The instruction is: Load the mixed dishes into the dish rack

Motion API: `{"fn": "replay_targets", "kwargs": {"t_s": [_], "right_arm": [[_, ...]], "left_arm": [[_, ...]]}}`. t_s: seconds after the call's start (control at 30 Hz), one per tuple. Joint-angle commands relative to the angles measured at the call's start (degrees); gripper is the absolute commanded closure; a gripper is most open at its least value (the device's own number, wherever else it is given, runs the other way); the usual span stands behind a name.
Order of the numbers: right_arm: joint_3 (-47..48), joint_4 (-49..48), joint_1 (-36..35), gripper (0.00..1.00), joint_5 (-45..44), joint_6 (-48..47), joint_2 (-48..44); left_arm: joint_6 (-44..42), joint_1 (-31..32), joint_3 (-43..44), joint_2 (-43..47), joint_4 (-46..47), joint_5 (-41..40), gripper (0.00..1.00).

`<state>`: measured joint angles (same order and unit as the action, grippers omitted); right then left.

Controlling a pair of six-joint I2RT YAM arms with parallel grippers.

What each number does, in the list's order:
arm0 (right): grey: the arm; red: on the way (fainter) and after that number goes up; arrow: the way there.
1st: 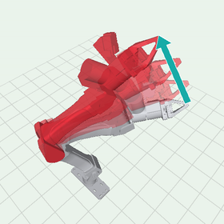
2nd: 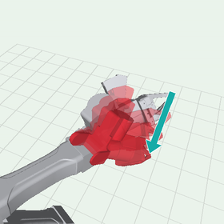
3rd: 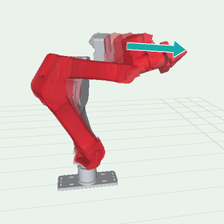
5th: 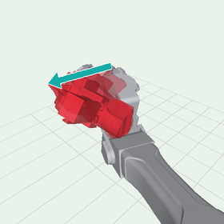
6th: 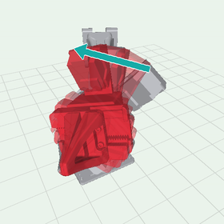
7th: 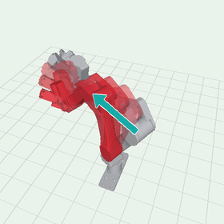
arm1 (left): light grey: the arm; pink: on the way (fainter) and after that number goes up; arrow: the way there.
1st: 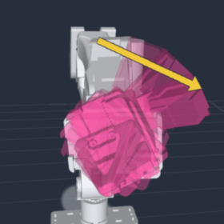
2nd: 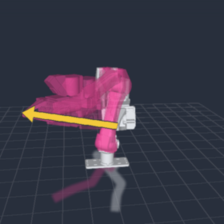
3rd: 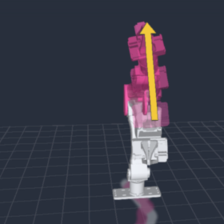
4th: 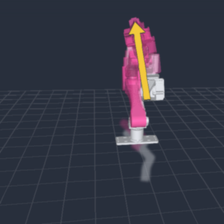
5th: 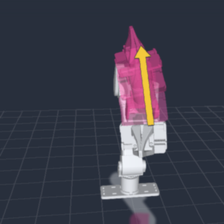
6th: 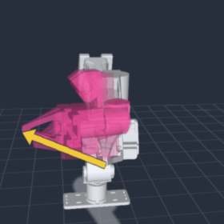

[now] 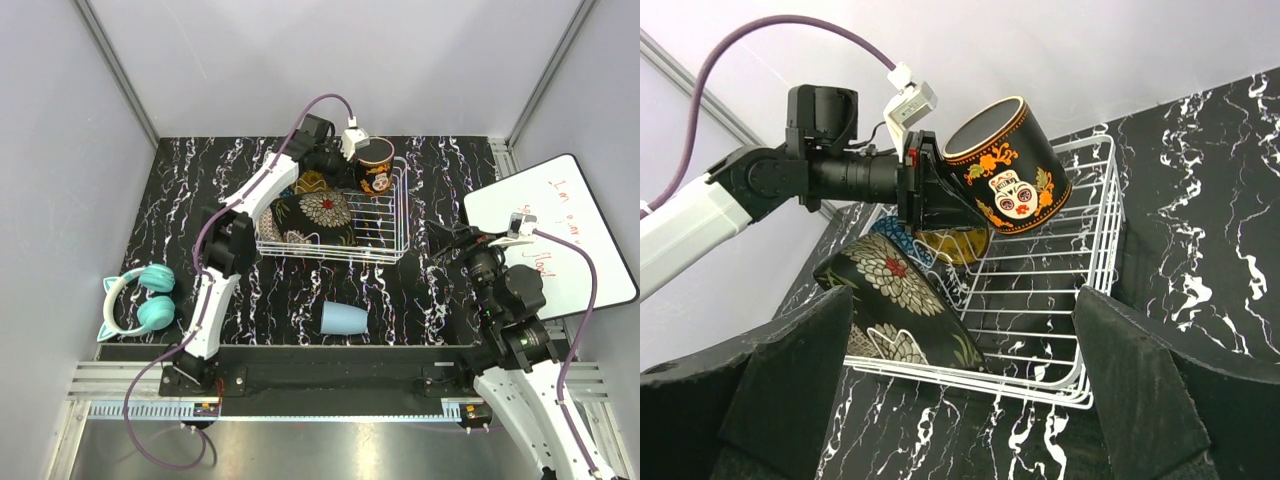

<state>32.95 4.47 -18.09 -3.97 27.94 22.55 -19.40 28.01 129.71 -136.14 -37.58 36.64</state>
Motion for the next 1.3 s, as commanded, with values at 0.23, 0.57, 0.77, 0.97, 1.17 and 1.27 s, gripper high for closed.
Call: {"fn": "replay_targets", "kwargs": {"t_s": [0.23, 0.57, 0.77, 0.97, 1.17, 1.27], "right_arm": [[2.4, 0.0, 0.1, 0.0, -0.9, 0.9, 2.5], [2.5, 0.0, 0.1, 0.0, -1.0, 1.8, 3.0], [2.9, 0.1, 0.1, 0.0, -0.6, 1.5, 3.1], [3.2, 0.3, 0.1, 0.0, -0.4, 1.5, 2.9], [4.0, 1.2, 0.0, 0.0, -0.2, 1.2, 2.9], [4.0, 1.6, 0.1, 0.0, -0.3, 1.1, 2.5]], "left_arm": [[-4.8, -0.1, -3.1, 1.4, 8.9, 2.8, 1.0], [-6.0, 0.6, -3.7, -0.2, 9.9, 2.0, 1.0], [-6.1, 1.3, -4.4, -1.0, 10.8, 1.7, 1.0], [-7.5, 1.6, -5.3, -1.6, 11.3, 0.5, 0.95], [-8.3, 1.6, -6.5, -1.8, 10.3, -0.5, 0.79], [-8.6, 1.7, -6.7, -1.5, 9.5, -0.6, 0.49]]}}
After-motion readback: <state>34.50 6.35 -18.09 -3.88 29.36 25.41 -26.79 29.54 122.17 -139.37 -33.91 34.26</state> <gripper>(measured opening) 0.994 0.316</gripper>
